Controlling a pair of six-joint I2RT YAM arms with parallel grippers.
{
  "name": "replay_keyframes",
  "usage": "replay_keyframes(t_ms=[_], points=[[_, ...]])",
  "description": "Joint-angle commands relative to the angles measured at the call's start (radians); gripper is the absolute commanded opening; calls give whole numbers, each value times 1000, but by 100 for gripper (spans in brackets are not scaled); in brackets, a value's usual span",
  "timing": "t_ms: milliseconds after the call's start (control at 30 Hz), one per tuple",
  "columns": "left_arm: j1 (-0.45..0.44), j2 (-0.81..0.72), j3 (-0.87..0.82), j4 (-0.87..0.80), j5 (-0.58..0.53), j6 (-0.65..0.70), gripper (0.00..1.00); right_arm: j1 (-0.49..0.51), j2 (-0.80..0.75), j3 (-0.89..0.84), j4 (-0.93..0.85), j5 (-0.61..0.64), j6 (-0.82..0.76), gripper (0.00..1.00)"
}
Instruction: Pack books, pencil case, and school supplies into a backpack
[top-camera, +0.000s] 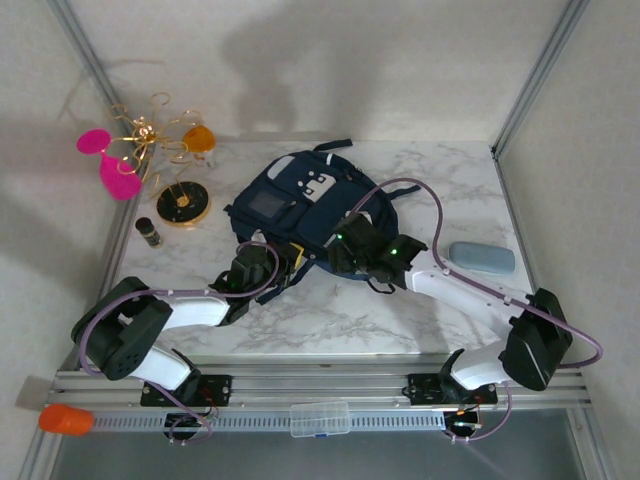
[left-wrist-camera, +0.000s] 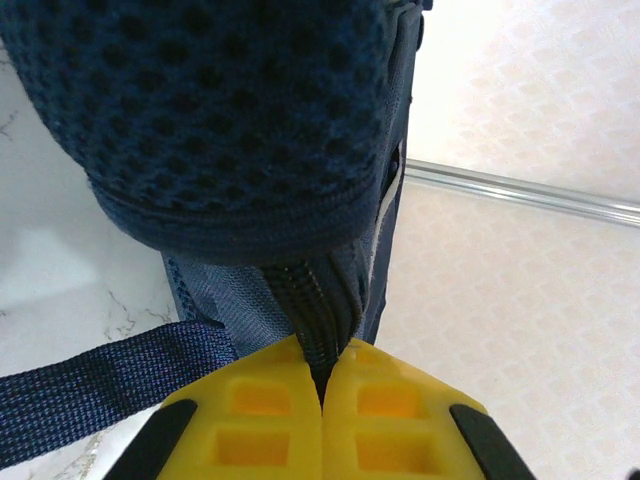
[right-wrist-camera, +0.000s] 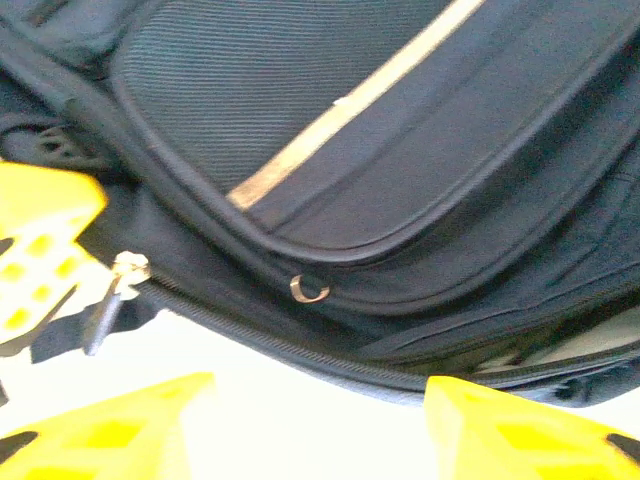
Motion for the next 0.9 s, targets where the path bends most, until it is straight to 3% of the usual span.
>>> replay_keyframes(t_ms=[0,133,200,300,567,733,867], points=[[-11,-56,50,87,12,22,0,43,29,34,-9,-63,35,53],[-12,-62,54,94,17,20,0,85,111,111,-45,-28,78,45],[-12,-65,55,91,19,21,0,90,125,116,-14,-74,92,42],[-12,-64,55,88,20,25,0,87,129,92,80,-178,125,41],[-12,-65,45,95,17,15,0,68,169,38,231,-252,266,38],[-11,-63,44,103,18,11,0,62,179,-11,314,-268,350,37],[-9,-56,46,106,21,10,0,61,202,-16,291,-202,389,37]])
